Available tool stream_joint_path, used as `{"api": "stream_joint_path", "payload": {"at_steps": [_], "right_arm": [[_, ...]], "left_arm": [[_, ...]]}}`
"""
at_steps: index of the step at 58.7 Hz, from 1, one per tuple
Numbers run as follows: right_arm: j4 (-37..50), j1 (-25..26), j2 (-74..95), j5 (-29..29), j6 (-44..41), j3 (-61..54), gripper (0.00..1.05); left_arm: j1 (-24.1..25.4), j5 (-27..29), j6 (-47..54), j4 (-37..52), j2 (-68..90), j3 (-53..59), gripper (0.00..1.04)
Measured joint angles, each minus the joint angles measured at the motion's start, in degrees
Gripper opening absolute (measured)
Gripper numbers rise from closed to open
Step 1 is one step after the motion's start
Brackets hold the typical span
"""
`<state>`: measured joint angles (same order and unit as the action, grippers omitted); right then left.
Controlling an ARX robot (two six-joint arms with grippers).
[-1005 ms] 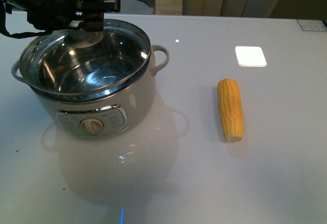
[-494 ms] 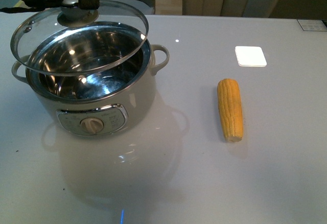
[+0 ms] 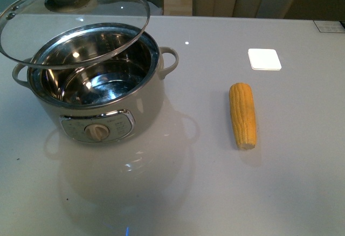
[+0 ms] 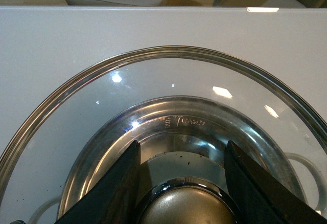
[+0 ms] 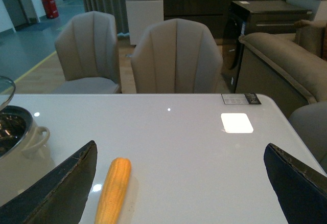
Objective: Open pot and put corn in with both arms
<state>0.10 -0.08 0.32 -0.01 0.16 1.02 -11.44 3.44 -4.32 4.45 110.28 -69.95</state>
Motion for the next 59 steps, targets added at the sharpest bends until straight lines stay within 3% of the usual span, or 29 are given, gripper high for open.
{"api": "stream_joint_path", "payload": {"at_steps": [27,59], "right_arm": [[0.0,0.0,0.0,0.0,0.0,0.0,0.96],[0.0,0.0,0.0,0.0,0.0,0.0,0.96]], "left_arm": [[7.0,-1.2,1.3,2.1,-4.9,7.7,0.43],[20.7,-5.0,7.3,7.0,-8.3,15.9,0.43]]}}
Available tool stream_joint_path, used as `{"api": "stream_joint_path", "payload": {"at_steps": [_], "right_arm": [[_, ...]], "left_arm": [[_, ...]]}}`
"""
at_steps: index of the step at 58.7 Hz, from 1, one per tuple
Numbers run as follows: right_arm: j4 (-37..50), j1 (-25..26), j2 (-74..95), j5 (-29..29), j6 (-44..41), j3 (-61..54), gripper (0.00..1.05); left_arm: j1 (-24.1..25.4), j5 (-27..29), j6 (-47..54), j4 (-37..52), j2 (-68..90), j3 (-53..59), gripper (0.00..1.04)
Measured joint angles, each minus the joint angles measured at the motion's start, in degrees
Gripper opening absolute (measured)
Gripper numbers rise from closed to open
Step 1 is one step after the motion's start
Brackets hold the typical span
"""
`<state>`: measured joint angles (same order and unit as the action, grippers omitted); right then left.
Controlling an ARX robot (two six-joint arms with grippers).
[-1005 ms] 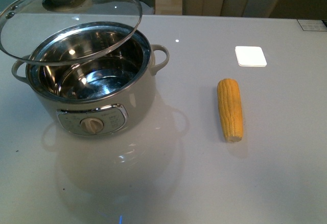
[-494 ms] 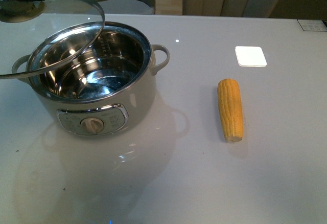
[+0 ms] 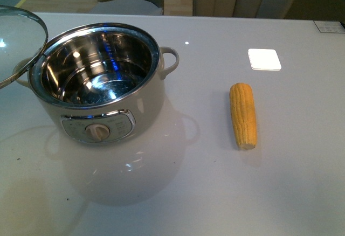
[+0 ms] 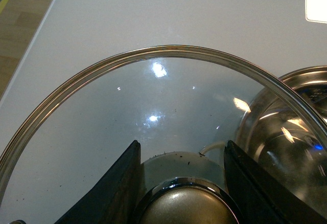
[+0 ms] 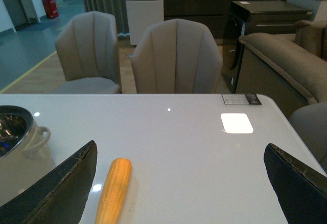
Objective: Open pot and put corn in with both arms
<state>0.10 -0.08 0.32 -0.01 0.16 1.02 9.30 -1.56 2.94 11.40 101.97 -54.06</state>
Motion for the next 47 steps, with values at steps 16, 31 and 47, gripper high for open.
{"api": "stream_joint_path", "payload": {"at_steps": [16,31,47], "right_arm": [[0.0,0.0,0.0,0.0,0.0,0.0,0.96],[0.0,0.0,0.0,0.0,0.0,0.0,0.96],[0.0,0.0,0.0,0.0,0.0,0.0,0.96]], "left_arm": [[6.3,-2.0,0.7,1.6,0.0,0.5,0.43],[10.1,-3.1,2.4,3.4,0.0,1.0,0.43],[13.9,-4.7,3.8,6.2,1.3,3.1,0.43]]}}
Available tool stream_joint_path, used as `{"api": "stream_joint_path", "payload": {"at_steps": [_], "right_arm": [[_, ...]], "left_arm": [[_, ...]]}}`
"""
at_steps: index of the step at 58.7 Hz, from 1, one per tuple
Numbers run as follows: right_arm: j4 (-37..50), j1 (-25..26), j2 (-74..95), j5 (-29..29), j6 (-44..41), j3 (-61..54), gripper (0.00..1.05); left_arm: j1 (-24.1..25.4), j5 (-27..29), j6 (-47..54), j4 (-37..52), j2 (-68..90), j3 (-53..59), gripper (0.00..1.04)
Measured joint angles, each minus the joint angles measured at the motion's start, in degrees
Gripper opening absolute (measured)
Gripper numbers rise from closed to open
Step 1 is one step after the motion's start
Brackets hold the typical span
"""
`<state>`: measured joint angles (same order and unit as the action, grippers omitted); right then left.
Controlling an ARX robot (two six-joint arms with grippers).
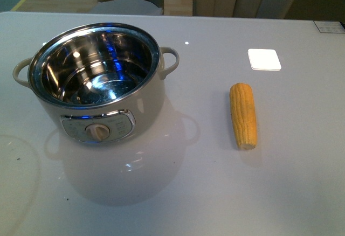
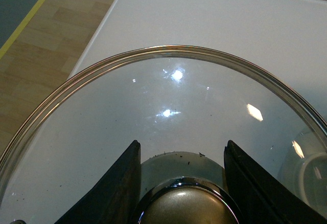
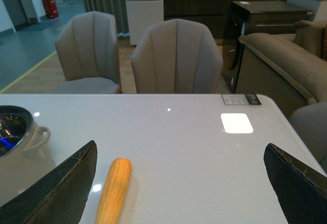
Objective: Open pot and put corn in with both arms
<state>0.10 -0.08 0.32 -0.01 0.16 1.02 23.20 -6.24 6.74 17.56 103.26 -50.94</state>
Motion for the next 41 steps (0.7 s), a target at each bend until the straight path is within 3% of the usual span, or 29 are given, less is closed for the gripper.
{"api": "stream_joint_path", "payload": {"at_steps": [41], "right_arm": [[0.0,0.0,0.0,0.0,0.0,0.0,0.96]], "left_arm": [[6.1,-5.0,2.9,9.0,9.2,1.3,0.43]]}}
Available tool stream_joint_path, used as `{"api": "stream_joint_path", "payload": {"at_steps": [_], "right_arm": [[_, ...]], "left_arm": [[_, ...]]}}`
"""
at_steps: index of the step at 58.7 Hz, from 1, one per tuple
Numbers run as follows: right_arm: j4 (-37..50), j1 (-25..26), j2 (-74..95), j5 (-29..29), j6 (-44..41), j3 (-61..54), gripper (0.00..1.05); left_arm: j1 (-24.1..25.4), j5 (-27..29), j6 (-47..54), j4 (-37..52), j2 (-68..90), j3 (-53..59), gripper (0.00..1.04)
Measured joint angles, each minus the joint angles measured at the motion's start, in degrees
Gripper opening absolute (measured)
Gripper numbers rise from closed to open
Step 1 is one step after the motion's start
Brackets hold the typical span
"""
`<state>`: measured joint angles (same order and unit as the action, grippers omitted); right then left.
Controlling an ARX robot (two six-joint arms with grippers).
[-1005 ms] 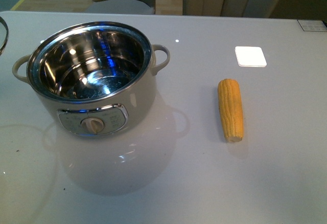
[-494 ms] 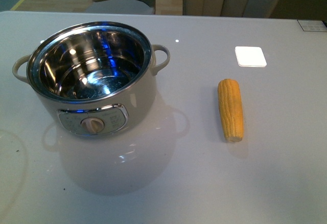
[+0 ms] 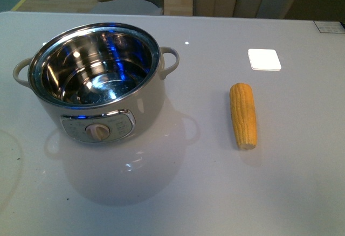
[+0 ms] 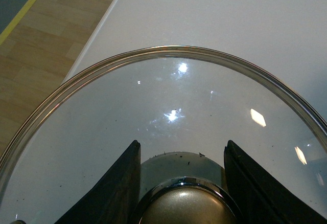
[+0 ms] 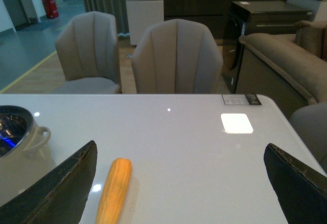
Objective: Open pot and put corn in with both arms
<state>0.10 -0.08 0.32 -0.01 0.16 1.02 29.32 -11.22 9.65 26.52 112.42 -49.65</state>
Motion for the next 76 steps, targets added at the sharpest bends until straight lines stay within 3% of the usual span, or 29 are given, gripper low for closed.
{"api": "stream_joint_path", "payload": {"at_steps": [32,76], "right_arm": [[0.0,0.0,0.0,0.0,0.0,0.0,0.96],[0.0,0.0,0.0,0.0,0.0,0.0,0.96]], "left_arm": [[3.4,-2.0,3.7,6.5,10.1,-1.5,0.43],[3.7,-4.8,4.1,14.9,22.7,-7.6,0.43]]}}
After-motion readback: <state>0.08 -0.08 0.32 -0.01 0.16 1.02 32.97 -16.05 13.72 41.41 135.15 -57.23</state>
